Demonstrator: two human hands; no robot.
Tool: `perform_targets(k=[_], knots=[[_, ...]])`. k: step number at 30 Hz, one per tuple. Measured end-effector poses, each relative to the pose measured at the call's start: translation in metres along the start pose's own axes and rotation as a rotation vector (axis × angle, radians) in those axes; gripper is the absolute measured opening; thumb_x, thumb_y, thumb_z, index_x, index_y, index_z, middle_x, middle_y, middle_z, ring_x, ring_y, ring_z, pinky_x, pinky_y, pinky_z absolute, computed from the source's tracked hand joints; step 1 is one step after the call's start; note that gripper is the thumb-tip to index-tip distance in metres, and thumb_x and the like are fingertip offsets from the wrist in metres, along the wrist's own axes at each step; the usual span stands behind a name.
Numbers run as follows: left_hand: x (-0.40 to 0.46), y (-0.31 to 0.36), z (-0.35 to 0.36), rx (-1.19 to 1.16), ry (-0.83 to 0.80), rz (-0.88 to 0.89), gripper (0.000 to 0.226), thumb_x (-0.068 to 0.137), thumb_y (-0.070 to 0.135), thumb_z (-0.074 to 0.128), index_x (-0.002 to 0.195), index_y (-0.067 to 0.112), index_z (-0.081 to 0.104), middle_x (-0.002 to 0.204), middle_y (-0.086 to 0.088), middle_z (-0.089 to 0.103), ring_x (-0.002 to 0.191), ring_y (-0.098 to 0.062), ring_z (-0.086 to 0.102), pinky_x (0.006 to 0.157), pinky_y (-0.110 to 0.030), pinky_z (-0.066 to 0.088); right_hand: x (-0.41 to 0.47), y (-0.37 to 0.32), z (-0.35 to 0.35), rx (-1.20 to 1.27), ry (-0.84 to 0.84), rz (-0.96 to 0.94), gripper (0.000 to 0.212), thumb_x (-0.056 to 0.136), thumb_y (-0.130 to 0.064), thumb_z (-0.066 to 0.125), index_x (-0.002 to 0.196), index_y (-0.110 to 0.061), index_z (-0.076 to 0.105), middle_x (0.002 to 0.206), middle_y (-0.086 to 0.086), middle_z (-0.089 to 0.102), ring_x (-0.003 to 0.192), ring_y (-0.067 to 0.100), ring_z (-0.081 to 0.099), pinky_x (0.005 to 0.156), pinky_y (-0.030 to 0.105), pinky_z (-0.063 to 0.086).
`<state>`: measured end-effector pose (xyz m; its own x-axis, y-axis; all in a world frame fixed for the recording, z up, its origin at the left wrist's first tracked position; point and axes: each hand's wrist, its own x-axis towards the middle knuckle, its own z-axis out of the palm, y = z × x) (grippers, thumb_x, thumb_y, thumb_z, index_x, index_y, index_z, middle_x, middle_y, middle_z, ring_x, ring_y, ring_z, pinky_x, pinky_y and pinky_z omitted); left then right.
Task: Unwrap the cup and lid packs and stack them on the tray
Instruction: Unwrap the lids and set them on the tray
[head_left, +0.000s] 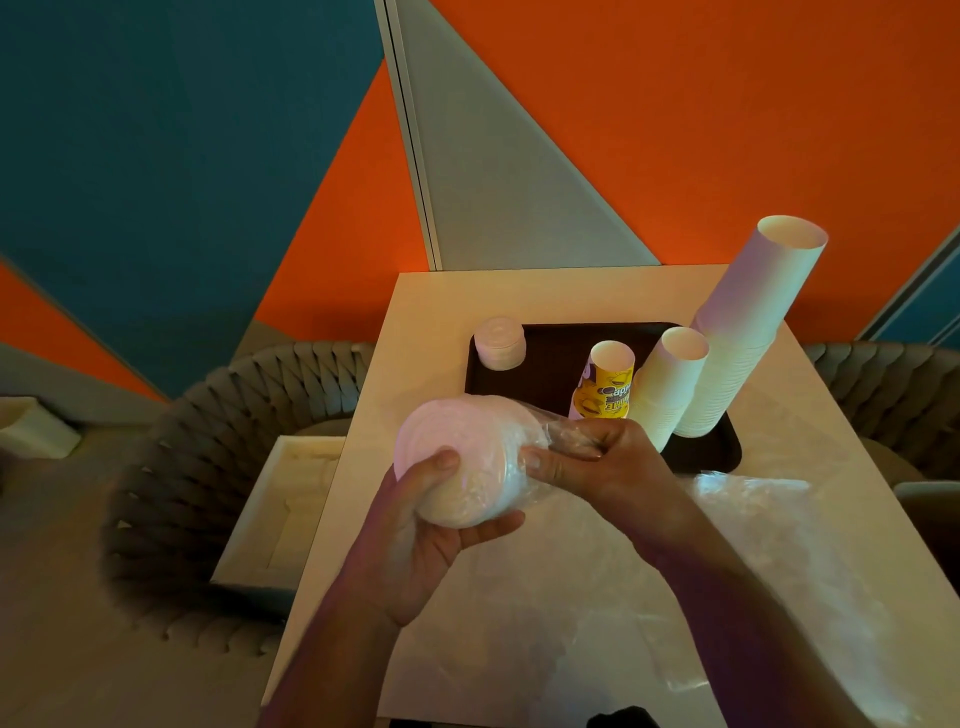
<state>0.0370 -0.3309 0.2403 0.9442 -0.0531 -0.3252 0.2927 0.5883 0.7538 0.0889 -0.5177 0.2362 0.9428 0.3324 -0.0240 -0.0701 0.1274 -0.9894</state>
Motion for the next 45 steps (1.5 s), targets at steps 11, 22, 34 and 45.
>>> perform_targets(k=[11, 22, 34, 45], knots=[[-0.002, -0.009, -0.001, -0.190, -0.075, -0.026, 0.098, 0.036, 0.036, 0.098, 0.124, 0.012, 0.062, 0.106, -0.017, 0.071, 0.092, -0.036, 0.071, 0.059, -0.047, 0.057, -0.002, -0.002, 0.007, 0.405, -0.156, 0.000, 0.042, 0.087, -0.001, 0.066, 0.129, 0.004, 0.064, 0.131, 0.023, 0.065, 0.122, 0.034, 0.063, 0.095, 0.038, 0.056], [-0.007, -0.002, -0.003, -0.218, -0.112, 0.012, 0.096, 0.031, 0.038, 0.099, 0.118, 0.012, 0.066, 0.102, -0.018, 0.072, 0.085, -0.033, 0.072, 0.058, -0.048, 0.058, -0.005, -0.003, 0.009, 0.208, -0.090, 0.032, 0.059, 0.063, -0.037, 0.094, 0.105, -0.001, 0.075, 0.085, 0.024, 0.048, 0.063, 0.030, 0.024, 0.050, 0.031, 0.025], [-0.015, 0.001, 0.006, -0.299, -0.082, 0.049, 0.099, 0.029, 0.035, 0.099, 0.119, 0.014, 0.064, 0.098, -0.017, 0.073, 0.083, -0.035, 0.073, 0.056, -0.049, 0.058, 0.000, 0.014, 0.010, 0.002, 0.111, 0.072, 0.052, 0.080, -0.028, 0.085, 0.090, 0.012, 0.053, 0.076, 0.017, 0.062, 0.072, 0.022, 0.057, 0.067, 0.036, 0.048], [-0.016, 0.017, -0.019, 0.422, 0.357, 0.283, 0.066, 0.078, 0.014, 0.081, 0.130, 0.041, 0.051, 0.124, 0.006, 0.057, 0.114, -0.025, 0.058, 0.067, -0.055, 0.061, 0.009, -0.010, 0.034, -0.416, 0.199, -0.203, 0.019, 0.088, -0.007, 0.074, 0.093, -0.024, 0.069, 0.087, 0.000, 0.066, 0.076, 0.016, 0.059, 0.065, 0.017, 0.048]])
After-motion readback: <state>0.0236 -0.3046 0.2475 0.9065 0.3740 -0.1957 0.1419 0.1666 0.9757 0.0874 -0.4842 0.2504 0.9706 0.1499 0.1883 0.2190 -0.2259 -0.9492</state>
